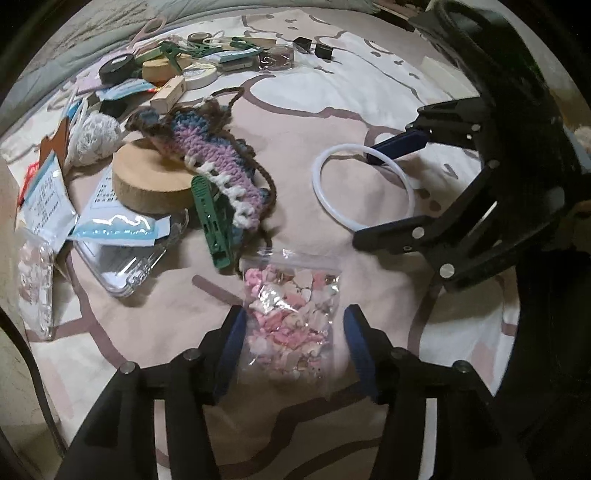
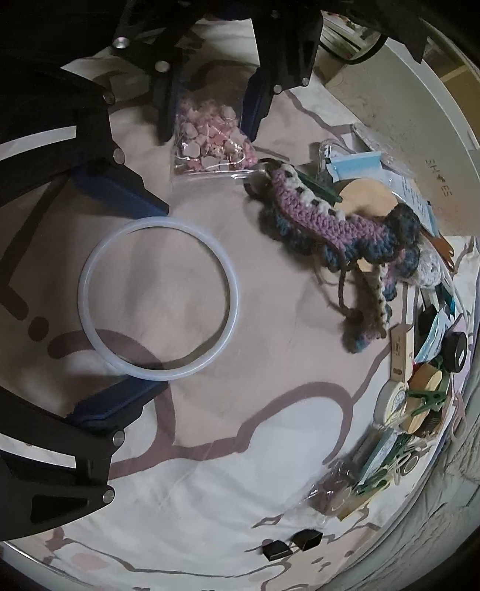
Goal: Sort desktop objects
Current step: 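Grasp the pink-piece bag with the left tool while the right tool grasps the white ring, then lift the pink-piece bag with the left tool while the right tool lifts the ring, then carry the bag with the left tool while the right tool carries the ring toward the white box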
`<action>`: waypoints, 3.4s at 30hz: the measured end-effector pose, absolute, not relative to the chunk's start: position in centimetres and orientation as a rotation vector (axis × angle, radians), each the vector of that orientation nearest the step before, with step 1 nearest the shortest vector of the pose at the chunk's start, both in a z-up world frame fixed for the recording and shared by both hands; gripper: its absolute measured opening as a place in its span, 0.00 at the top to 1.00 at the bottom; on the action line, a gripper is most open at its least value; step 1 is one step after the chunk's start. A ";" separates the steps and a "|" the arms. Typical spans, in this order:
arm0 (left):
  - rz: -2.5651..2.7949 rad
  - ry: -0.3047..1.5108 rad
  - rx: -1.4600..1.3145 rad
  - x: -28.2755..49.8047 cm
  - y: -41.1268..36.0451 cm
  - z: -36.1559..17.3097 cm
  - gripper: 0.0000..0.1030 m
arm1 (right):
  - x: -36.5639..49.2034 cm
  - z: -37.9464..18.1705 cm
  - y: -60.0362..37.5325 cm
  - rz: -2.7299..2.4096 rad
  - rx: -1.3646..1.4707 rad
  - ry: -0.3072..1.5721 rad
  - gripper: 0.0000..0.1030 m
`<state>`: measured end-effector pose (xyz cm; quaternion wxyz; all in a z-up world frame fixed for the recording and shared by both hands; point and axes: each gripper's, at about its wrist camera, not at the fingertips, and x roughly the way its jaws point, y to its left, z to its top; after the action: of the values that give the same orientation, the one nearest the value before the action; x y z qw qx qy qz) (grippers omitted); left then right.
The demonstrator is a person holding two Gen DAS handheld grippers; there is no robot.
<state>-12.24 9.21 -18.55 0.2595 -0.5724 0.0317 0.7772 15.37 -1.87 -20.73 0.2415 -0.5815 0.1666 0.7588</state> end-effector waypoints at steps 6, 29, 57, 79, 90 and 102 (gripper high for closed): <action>2.132 0.162 -1.543 -12.2 10.2 -18.9 0.47 | 15.9 -20.4 -2.0 2.071 -1.581 0.448 0.18; 2.208 0.070 -1.501 -13.6 9.5 -17.3 0.69 | 16.5 -18.0 -1.3 2.110 -1.497 0.458 0.18; 2.286 0.020 -1.359 -12.9 8.6 -12.8 0.72 | 15.7 -13.6 -0.3 2.184 -1.343 0.443 0.18; 2.441 -0.062 -1.194 -13.5 5.0 -7.7 0.72 | 14.3 -9.8 -0.1 2.284 -1.247 0.351 0.18; 2.550 -0.096 -1.140 -14.1 2.0 -6.1 0.72 | 13.2 -8.7 0.1 2.290 -1.198 0.350 0.18; 2.712 -0.141 -1.027 -14.3 -2.7 -3.3 0.72 | 10.9 -6.8 -0.6 2.323 -1.131 0.282 0.18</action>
<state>-14.33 -2.66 -3.29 0.1186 -0.3513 -0.0482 0.9275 10.86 -0.61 -6.82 0.2682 -0.4192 0.1047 0.8611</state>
